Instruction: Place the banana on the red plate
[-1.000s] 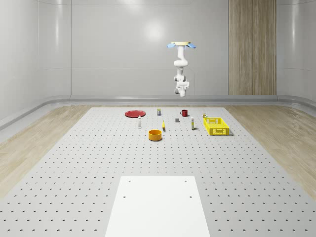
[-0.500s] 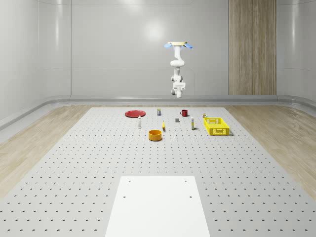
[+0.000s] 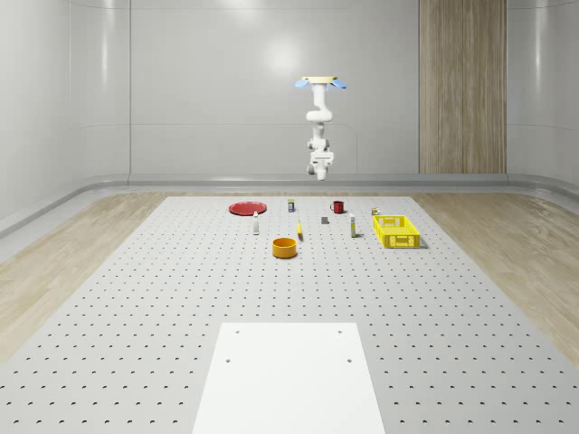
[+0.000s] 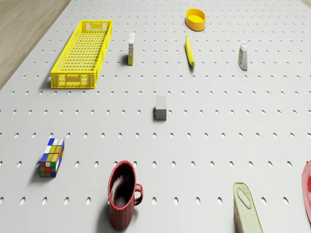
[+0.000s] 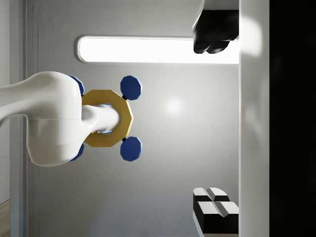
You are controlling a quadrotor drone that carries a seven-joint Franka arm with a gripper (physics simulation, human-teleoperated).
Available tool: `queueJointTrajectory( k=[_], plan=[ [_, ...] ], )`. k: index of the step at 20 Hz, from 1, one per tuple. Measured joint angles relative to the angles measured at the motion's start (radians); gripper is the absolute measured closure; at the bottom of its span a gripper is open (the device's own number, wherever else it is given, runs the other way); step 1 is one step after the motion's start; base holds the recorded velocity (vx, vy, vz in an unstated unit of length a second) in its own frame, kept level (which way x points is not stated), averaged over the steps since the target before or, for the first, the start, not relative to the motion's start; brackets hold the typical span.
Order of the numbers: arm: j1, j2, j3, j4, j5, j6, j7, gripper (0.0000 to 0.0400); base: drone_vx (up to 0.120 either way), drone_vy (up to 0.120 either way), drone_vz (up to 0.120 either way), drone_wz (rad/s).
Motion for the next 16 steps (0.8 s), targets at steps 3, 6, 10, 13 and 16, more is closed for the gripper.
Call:
queueJointTrajectory(
  k=[3, 6, 10, 13, 16],
  plan=[
    [0.000, -0.001, 0.001, -0.001, 0.000, 0.002, 0.000, 0.0000, 0.120, -0.120, 0.000, 0.000],
    [-0.001, -0.003, 0.001, -0.003, -0.001, 0.004, 0.000, 0.0000, 0.120, -0.120, 0.000, 0.000],
    [-0.001, -0.005, 0.003, -0.005, -0.003, 0.007, 0.000, 0.0000, 0.120, -0.120, 0.000, 0.000],
    [-0.002, -0.007, 0.005, -0.006, -0.006, 0.010, 0.000, 0.0000, 0.120, -0.120, 0.000, 0.000],
    [-0.003, -0.008, 0.008, -0.008, -0.011, 0.012, 0.001, 0.0000, 0.120, -0.120, 0.000, 0.000]
  ],
)
